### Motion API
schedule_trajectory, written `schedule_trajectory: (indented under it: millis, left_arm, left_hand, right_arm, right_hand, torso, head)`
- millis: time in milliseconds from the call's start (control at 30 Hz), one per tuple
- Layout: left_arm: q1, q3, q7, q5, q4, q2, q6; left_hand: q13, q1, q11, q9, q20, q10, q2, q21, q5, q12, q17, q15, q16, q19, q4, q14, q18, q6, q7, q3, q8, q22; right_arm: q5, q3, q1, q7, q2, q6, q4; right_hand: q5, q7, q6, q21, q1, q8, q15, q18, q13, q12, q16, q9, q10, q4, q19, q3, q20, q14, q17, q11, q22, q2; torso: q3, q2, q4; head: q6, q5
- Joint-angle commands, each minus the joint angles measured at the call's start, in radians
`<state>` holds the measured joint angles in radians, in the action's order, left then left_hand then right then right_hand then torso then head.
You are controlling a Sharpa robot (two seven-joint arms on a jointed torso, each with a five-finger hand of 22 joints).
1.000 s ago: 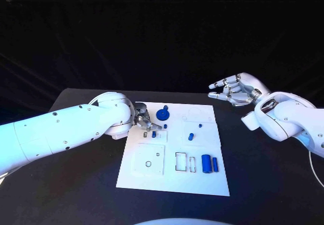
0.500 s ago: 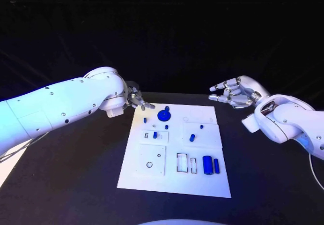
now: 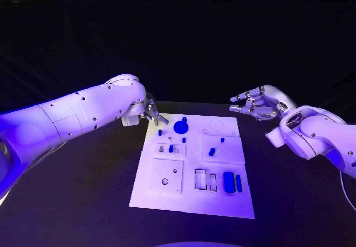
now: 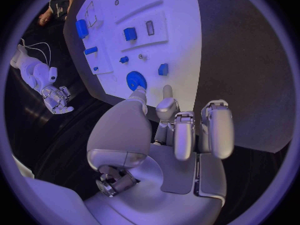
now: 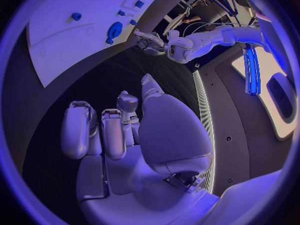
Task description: Assemble the parts on the task board
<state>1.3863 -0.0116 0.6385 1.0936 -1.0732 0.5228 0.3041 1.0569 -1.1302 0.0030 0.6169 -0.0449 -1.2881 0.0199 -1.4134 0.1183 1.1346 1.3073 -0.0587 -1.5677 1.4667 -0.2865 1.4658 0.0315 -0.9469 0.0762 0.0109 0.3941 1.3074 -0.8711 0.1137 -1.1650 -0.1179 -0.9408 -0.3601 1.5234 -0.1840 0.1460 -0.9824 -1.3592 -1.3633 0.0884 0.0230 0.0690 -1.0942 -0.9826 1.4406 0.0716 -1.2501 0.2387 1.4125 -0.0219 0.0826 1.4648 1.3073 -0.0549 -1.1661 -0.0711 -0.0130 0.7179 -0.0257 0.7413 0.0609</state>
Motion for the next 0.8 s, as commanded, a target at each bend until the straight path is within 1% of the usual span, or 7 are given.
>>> schedule_trajectory:
  millis: [33, 133, 267, 367, 433, 600, 800]
  left_arm:
    - [-0.003, -0.003, -0.015, 0.017, 0.023, -0.014, 0.073]
    - [-0.007, -0.004, -0.018, 0.027, 0.036, -0.022, 0.071]
    - [-0.013, -0.006, -0.022, 0.036, 0.048, -0.031, 0.077]
    - [-0.018, -0.009, -0.023, 0.037, 0.056, -0.036, 0.088]
    - [-0.020, -0.010, -0.023, 0.036, 0.058, -0.038, 0.093]
    - [-0.022, -0.011, -0.025, 0.024, 0.056, -0.034, 0.095]
    - [-0.023, -0.011, -0.028, 0.011, 0.054, -0.032, 0.107]
  left_hand:
    - [0.001, -0.011, -0.002, -0.001, -0.002, -0.005, 0.001, -0.001, 0.003, 0.004, 0.263, -0.003, -0.003, 0.027, 0.000, 0.105, 0.015, -0.007, -0.002, 0.006, 0.006, 0.070]
    - [0.000, -0.012, -0.002, -0.001, -0.002, -0.004, 0.001, 0.001, 0.003, 0.003, 0.263, -0.003, -0.003, 0.026, 0.000, 0.105, 0.016, -0.008, -0.002, 0.007, 0.006, 0.067]
    - [-0.001, -0.012, -0.002, -0.001, -0.002, -0.004, 0.001, 0.002, 0.003, 0.003, 0.263, -0.003, -0.003, 0.026, -0.001, 0.105, 0.016, -0.008, -0.002, 0.007, 0.007, 0.067]
    - [0.001, -0.011, -0.003, 0.000, -0.002, -0.005, -0.002, 0.000, 0.003, 0.005, 0.263, -0.004, -0.003, 0.027, -0.002, 0.105, 0.015, -0.010, -0.003, 0.008, 0.009, 0.069]
    - [0.002, -0.012, -0.004, 0.001, -0.001, -0.006, -0.006, -0.002, 0.004, 0.006, 0.263, -0.005, -0.003, 0.028, -0.002, 0.105, 0.015, -0.013, -0.004, 0.009, 0.012, 0.071]
    - [0.008, -0.018, -0.008, 0.006, 0.002, -0.012, -0.015, -0.006, 0.005, 0.013, 0.263, -0.008, -0.003, 0.030, -0.001, 0.105, 0.014, -0.022, -0.009, 0.011, 0.022, 0.078]
    - [0.014, -0.030, -0.011, 0.011, 0.005, -0.017, -0.022, -0.009, 0.006, 0.019, 0.263, -0.011, -0.003, 0.032, 0.002, 0.105, 0.013, -0.027, -0.013, 0.010, 0.031, 0.082]
  right_arm:
    - [-0.008, 0.000, 0.001, -0.009, 0.002, 0.012, 0.001]
    - [-0.008, 0.000, 0.001, -0.010, 0.002, 0.012, 0.002]
    - [-0.009, 0.000, 0.001, -0.010, 0.003, 0.012, 0.001]
    - [-0.009, 0.000, 0.001, -0.010, 0.004, 0.013, 0.001]
    - [-0.009, 0.000, 0.001, -0.010, 0.004, 0.014, 0.000]
    - [-0.009, 0.000, 0.001, -0.009, 0.003, 0.014, 0.001]
    - [-0.009, 0.000, 0.001, -0.009, 0.002, 0.015, 0.001]
  right_hand:
    - [-0.005, -0.005, -0.002, 0.004, -0.002, 0.007, 0.000, 0.011, 0.002, 0.003, -0.004, 0.000, 0.007, -0.001, -0.007, -0.005, -0.003, 0.065, 0.095, 0.000, 0.001, 0.007]
    - [-0.007, -0.005, -0.002, 0.004, -0.003, 0.007, 0.000, 0.011, 0.002, 0.002, -0.003, 0.000, 0.007, -0.001, -0.007, -0.005, -0.003, 0.065, 0.096, 0.000, 0.002, 0.008]
    - [-0.007, -0.005, -0.002, 0.004, -0.003, 0.007, 0.000, 0.011, 0.002, 0.002, -0.003, 0.000, 0.007, -0.001, -0.007, -0.005, -0.003, 0.065, 0.096, 0.000, 0.002, 0.008]
    - [-0.007, -0.005, -0.002, 0.004, -0.003, 0.007, 0.000, 0.011, 0.002, 0.002, -0.003, 0.000, 0.007, -0.001, -0.007, -0.005, -0.003, 0.065, 0.096, 0.000, 0.002, 0.008]
    - [-0.007, -0.005, -0.002, 0.004, -0.003, 0.007, 0.000, 0.011, 0.002, 0.002, -0.003, 0.000, 0.007, -0.001, -0.007, -0.005, -0.003, 0.065, 0.096, 0.000, 0.002, 0.008]
    - [-0.007, -0.005, -0.002, 0.004, -0.003, 0.007, 0.000, 0.011, 0.002, 0.002, -0.003, 0.000, 0.007, -0.001, -0.007, -0.005, -0.003, 0.065, 0.096, 0.000, 0.002, 0.008]
    - [-0.007, -0.005, -0.002, 0.004, -0.003, 0.007, 0.000, 0.011, 0.002, 0.002, -0.003, 0.000, 0.007, -0.001, -0.007, -0.005, -0.003, 0.065, 0.096, 0.000, 0.002, 0.008]
  torso:
    - [-0.0002, 0.000, -0.0009]
    - [0.0004, 0.000, -0.0002]
    - [-0.0002, 0.000, 0.0011]
    - [0.0005, -0.001, 0.0019]
    - [0.0005, -0.001, 0.0007]
    - [0.0009, -0.001, -0.0008]
    - [0.0011, -0.001, 0.0001]
  head:
    - [0.001, 0.002]
    - [0.002, 0.003]
    - [0.004, 0.002]
    - [0.004, 0.002]
    - [0.005, 0.000]
    - [0.008, 0.000]
    - [0.010, 0.002]
